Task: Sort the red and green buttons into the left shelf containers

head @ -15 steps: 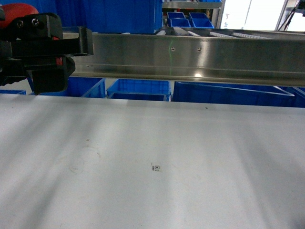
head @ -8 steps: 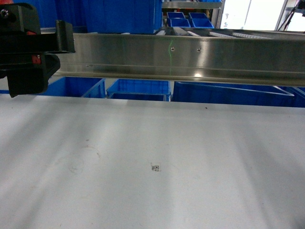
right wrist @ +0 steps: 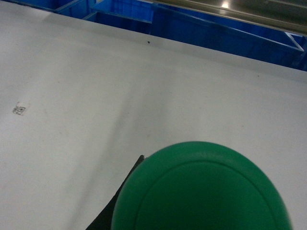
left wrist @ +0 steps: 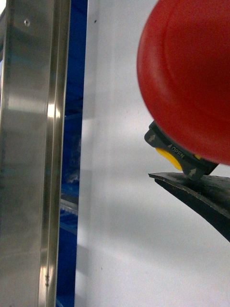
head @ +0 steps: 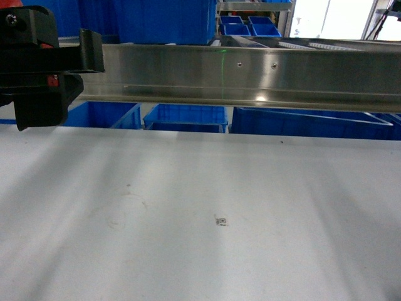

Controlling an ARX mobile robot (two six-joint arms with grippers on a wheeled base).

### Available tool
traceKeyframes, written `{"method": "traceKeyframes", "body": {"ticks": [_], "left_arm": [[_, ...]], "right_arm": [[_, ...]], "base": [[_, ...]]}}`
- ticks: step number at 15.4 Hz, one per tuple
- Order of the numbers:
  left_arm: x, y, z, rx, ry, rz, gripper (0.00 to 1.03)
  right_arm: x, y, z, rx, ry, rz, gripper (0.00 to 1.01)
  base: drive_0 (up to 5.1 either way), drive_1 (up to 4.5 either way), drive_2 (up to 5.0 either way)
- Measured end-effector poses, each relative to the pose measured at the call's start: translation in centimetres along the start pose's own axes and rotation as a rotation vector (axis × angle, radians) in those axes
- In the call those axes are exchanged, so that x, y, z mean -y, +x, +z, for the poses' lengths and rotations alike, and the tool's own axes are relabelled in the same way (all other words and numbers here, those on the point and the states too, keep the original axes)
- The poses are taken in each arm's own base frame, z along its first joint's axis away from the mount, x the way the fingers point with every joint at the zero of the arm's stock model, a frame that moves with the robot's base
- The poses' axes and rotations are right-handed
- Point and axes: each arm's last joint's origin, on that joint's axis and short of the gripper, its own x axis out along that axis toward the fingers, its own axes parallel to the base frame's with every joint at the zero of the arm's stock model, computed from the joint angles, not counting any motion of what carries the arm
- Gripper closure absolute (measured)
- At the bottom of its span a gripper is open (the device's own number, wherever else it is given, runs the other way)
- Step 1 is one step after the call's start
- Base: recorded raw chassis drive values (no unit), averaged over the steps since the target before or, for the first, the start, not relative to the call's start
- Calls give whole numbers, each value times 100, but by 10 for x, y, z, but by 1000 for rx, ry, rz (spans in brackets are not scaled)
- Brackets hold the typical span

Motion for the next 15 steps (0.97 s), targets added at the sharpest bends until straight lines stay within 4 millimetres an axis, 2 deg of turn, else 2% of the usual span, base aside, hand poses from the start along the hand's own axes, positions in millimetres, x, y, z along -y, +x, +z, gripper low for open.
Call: {"method": "traceKeyframes", "body": {"ticks": [15], "left_arm": [[-1,0,1,3,-2,6,59]], "right_arm": [[0,0,0,0,0,1,75]], "base": [[-474,129,361]]}}
